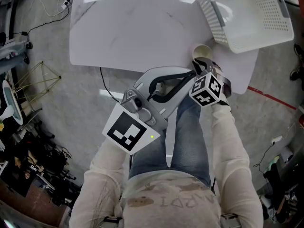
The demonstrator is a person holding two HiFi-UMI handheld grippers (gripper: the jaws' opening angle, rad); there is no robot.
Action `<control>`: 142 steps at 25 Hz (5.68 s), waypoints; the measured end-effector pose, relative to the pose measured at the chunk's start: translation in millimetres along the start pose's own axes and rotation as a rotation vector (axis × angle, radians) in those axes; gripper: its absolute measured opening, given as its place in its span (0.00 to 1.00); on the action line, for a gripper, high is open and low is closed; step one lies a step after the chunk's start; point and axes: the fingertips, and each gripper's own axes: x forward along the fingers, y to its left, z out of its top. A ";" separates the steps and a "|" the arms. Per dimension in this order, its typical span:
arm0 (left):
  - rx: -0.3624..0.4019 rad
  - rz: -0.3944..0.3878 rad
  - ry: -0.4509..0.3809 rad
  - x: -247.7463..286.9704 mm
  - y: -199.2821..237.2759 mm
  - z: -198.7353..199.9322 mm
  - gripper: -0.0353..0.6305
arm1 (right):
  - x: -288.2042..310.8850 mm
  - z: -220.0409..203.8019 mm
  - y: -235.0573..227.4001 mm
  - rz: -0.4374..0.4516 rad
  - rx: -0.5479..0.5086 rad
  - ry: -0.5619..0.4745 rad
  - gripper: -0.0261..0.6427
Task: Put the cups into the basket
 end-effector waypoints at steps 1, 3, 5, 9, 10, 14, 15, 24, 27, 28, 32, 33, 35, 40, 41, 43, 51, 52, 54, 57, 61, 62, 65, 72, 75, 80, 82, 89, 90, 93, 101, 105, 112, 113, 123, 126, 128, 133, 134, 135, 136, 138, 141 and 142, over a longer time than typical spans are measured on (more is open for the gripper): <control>0.000 0.001 0.001 -0.1 -0.1 -0.5 0.06 | -0.2 0.4 0.1 0.007 0.015 -0.006 0.11; 0.001 0.004 0.002 -0.2 -0.6 -0.7 0.06 | -0.9 0.6 2.1 0.017 0.031 -0.013 0.11; 0.005 0.003 0.001 -1.1 -0.7 -0.1 0.06 | -2.9 2.7 5.1 0.022 0.037 -0.027 0.11; 0.014 0.001 0.004 -4.8 -0.5 2.6 0.06 | -16.8 16.6 10.9 0.029 0.047 -0.074 0.11; 0.015 0.001 0.005 -5.7 -1.2 4.3 0.06 | -23.1 21.5 12.3 0.034 0.052 -0.088 0.11; 0.025 0.001 -0.008 -7.7 -7.0 17.7 0.06 | -58.9 42.3 14.3 0.040 0.063 -0.147 0.11; 0.027 0.001 -0.013 -8.1 -10.1 23.1 0.06 | -70.6 46.9 15.9 0.044 0.065 -0.161 0.11; 0.098 -0.030 -0.100 2.2 -39.0 106.1 0.06 | -191.0 82.9 0.9 -0.012 0.072 -0.289 0.11; 0.110 -0.031 -0.129 6.8 -49.8 135.2 0.06 | -229.9 88.9 -8.5 -0.035 0.074 -0.318 0.11; 0.120 -0.032 -0.134 10.1 -53.1 143.3 0.06 | -241.4 89.8 -14.5 -0.048 0.074 -0.327 0.11; 0.154 -0.034 -0.156 29.2 -68.7 170.8 0.06 | -279.8 84.3 -46.2 -0.106 0.082 -0.360 0.11; 0.160 -0.033 -0.161 34.9 -73.1 176.6 0.06 | -287.3 80.8 -54.5 -0.117 0.085 -0.366 0.11; 0.172 -0.029 -0.170 47.1 -81.5 186.3 0.06 | -299.7 72.5 -70.9 -0.137 0.088 -0.375 0.11; 0.193 0.000 -0.188 75.3 -91.9 204.7 0.06 | -316.5 58.4 -107.9 -0.155 0.072 -0.396 0.11; 0.197 0.005 -0.189 80.5 -93.7 207.0 0.06 | -318.3 55.8 -114.1 -0.157 0.067 -0.399 0.11; 0.205 0.011 -0.192 90.0 -95.8 210.1 0.06 | -319.3 51.6 -126.1 -0.163 0.057 -0.403 0.11; 0.201 0.026 -0.187 103.6 -77.0 214.4 0.05 | -291.8 58.0 -155.6 -0.145 0.069 -0.382 0.11; 0.198 0.026 -0.187 104.5 -73.9 215.0 0.06 | -286.9 59.0 -159.1 -0.143 0.077 -0.378 0.11; 0.200 0.021 -0.179 106.7 -66.0 213.5 0.06 | -274.4 61.1 -165.9 -0.139 0.093 -0.368 0.11; 0.205 0.008 -0.168 112.5 -54.6 211.6 0.06 | -254.1 61.7 -178.4 -0.137 0.120 -0.350 0.11; 0.189 -0.007 -0.181 121.0 -41.9 215.2 0.06 | -227.6 60.6 -195.6 -0.128 0.146 -0.319 0.11; 0.185 -0.014 -0.179 123.6 -37.2 214.6 0.06 | -218.7 60.7 -198.8 -0.123 0.156 -0.310 0.11; 0.173 -0.044 -0.163 130.9 -21.4 209.7 0.06 | -189.3 61.3 -205.8 -0.105 0.193 -0.279 0.11; 0.157 -0.129 -0.106 145.6 13.0 196.6 0.06 | -125.7 60.4 -223.5 -0.086 0.278 -0.203 0.11; 0.176 -0.172 -0.061 154.0 26.4 182.2 0.06 | -97.7 58.4 -229.1 -0.070 0.303 -0.175 0.11; 0.143 -0.210 -0.050 163.1 47.9 163.5 0.06 | -68.6 51.7 -232.0 0.037 0.391 -0.108 0.11; 0.131 -0.211 -0.045 164.6 56.1 156.1 0.06 | -68.1 57.6 -237.7 0.052 0.407 -0.125 0.11; 0.093 -0.209 -0.047 165.3 72.5 142.4 0.06 | -62.7 73.2 -244.4 0.070 0.269 -0.102 0.11; 0.093 -0.207 -0.046 163.7 74.8 141.6 0.06 | -60.3 76.0 -244.1 0.078 0.254 -0.097 0.11; 0.090 -0.195 -0.047 158.3 82.2 140.5 0.06 | -47.6 81.6 -245.2 0.093 0.211 -0.077 0.11; 0.079 -0.183 -0.029 148.2 100.9 127.4 0.06 | 3.6 72.3 -247.0 0.133 0.149 -0.014 0.11; 0.075 -0.182 -0.018 146.7 110.3 116.4 0.06 | 26.3 62.4 -248.8 0.144 0.157 0.009 0.11; 0.073 -0.177 -0.005 146.7 117.7 103.6 0.06 | 41.7 59.7 -249.6 0.123 0.142 -0.008 0.11; 0.072 -0.175 -0.003 146.7 118.1 102.4 0.06 | 43.0 59.2 -248.4 0.123 0.138 -0.007 0.11; 0.099 -0.177 0.003 144.6 111.9 110.7 0.05 | 22.1 68.7 -252.4 0.081 0.158 -0.050 0.14; 0.110 -0.173 -0.014 144.5 107.8 120.5 0.06 | 0.2 78.1 -255.9 0.065 0.162 -0.082 0.11; 0.126 -0.175 -0.029 145.5 102.6 130.0 0.05 | -18.9 86.7 -257.7 0.055 0.167 -0.114 0.08; 0.174 -0.188 -0.077 150.5 82.0 161.7 0.06 | -79.3 109.2 -260.5 0.019 0.171 -0.211 0.08; 0.178 -0.189 -0.092 150.5 77.3 169.3 0.06 | -93.7 114.7 -259.8 0.008 0.170 -0.235 0.08; 0.184 -0.191 -0.107 150.4 72.8 176.7 0.06 | -109.5 121.1 -258.4 -0.001 0.170 -0.262 0.08; 0.191 -0.193 -0.119 150.4 68.2 183.7 0.06 | -126.1 127.8 -256.6 -0.011 0.173 -0.292 0.08; 0.200 -0.197 -0.142 150.4 58.5 197.6 0.06 | -161.2 139.1 -253.7 -0.034 0.183 -0.353 0.08; 0.200 -0.195 -0.168 149.8 43.5 218.8 0.05 | -216.0 150.0 -247.2 -0.072 0.210 -0.449 0.08; 0.204 -0.195 -0.172 150.0 38.8 225.0 0.06 | -233.9 152.0 -245.0 -0.085 0.226 -0.483 0.08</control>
